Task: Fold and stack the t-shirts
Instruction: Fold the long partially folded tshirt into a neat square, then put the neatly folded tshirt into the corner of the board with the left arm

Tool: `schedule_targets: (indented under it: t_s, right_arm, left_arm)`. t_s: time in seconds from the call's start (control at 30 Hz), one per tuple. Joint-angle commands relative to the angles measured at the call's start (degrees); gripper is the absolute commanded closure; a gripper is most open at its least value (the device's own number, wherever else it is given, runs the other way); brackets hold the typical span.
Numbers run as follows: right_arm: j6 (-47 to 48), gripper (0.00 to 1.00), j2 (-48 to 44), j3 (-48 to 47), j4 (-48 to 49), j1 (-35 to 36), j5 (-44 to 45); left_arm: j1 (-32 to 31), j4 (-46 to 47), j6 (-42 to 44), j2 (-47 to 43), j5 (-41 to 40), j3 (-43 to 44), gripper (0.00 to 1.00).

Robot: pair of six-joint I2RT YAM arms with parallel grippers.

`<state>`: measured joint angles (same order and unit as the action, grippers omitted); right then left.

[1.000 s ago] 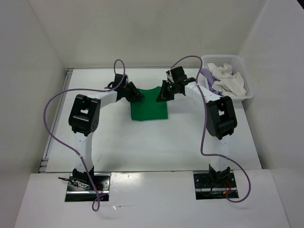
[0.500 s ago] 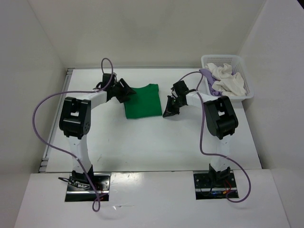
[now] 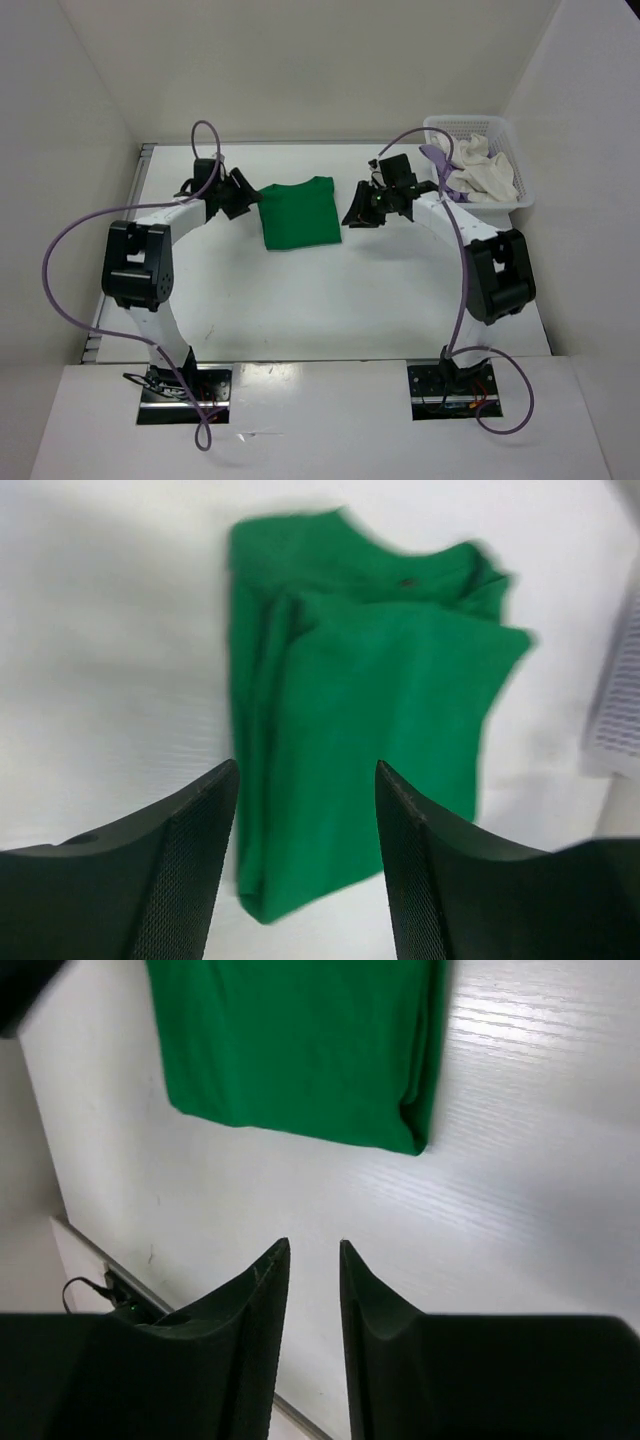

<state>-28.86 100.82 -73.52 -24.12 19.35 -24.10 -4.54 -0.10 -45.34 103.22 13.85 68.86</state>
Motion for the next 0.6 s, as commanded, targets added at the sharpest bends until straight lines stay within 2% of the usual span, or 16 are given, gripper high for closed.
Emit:
schedule_targets:
  t_s: [0.0, 0.17, 0.3, 0.33, 0.4, 0.43, 0.53, 0.57]
  right_arm:
    - [0.7, 0.66, -6.8, 2.1, -1.6, -0.5, 0.0]
    - [0.2, 0.59, -11.8, 5.8, -2.2, -1.5, 0.0]
    - [0.2, 0.59, -13.1, 8.0, -1.1, -2.0, -0.7]
    - [-0.3, 0.58, -13.7, 8.6, -1.1, -2.0, -0.7]
    - [-0.3, 0.58, -13.7, 9.3, -1.1, -2.0, -0.7]
    - [-0.3, 0.58, -13.7, 9.3, -0.6, -2.0, -0.7]
    - [-0.3, 0.58, -13.7, 9.3, -0.6, -2.6, -0.7]
    - [-0.3, 0.57, -13.7, 9.3, -0.6, -2.6, -0.7]
  left_arm:
    - [-0.1, -2.7, 3.3, 6.6, 1.5, 1.5, 0.36]
    - [-0.1, -0.5, 2.2, 11.0, 5.7, 2.1, 0.37]
    - [-1.5, 0.9, 1.6, 15.6, 7.6, 3.7, 0.45]
    - [-2.1, 0.9, 1.6, 17.3, 7.6, 5.2, 0.52]
    - [-2.6, 0.9, 1.1, 18.7, 8.4, 6.6, 0.61]
    - [-3.3, 1.8, -0.3, 19.2, 8.9, 7.7, 0.71]
    - [-3.8, 2.4, -2.6, 19.9, 9.4, 10.2, 0.85]
    - [-3.8, 1.6, -3.2, 19.9, 8.3, 13.5, 0.89]
